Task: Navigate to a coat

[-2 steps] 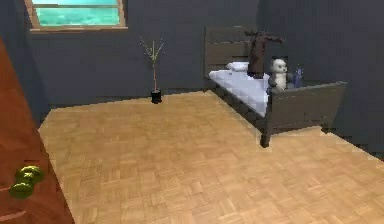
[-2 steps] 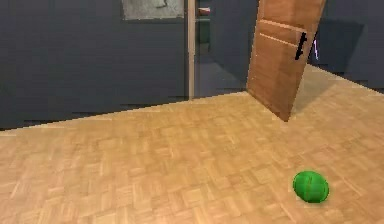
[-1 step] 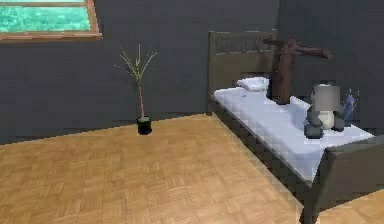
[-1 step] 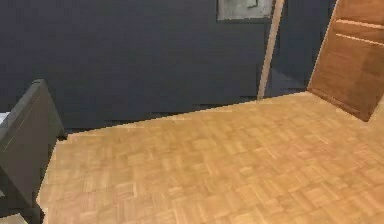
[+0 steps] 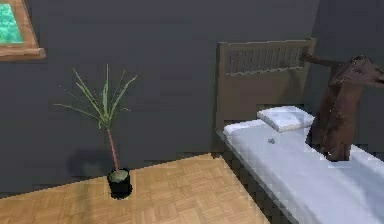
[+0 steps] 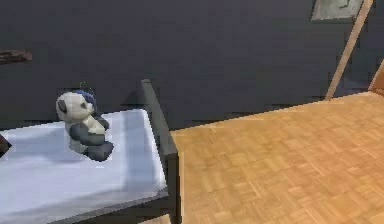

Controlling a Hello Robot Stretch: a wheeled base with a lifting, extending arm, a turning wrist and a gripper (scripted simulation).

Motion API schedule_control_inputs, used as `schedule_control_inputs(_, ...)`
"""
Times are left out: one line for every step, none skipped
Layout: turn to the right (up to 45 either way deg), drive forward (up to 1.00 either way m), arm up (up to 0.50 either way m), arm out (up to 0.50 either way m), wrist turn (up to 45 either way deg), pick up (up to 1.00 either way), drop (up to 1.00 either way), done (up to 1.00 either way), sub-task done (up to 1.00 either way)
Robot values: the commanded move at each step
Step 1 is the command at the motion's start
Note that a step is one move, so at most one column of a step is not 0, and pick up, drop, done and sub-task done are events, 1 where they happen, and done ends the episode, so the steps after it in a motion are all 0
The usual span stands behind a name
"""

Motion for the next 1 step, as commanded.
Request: schedule_control_inputs(6.0, 0.0, 0.0, 0.0, 0.0, 0.0, 0.0, 0.0, 0.0)
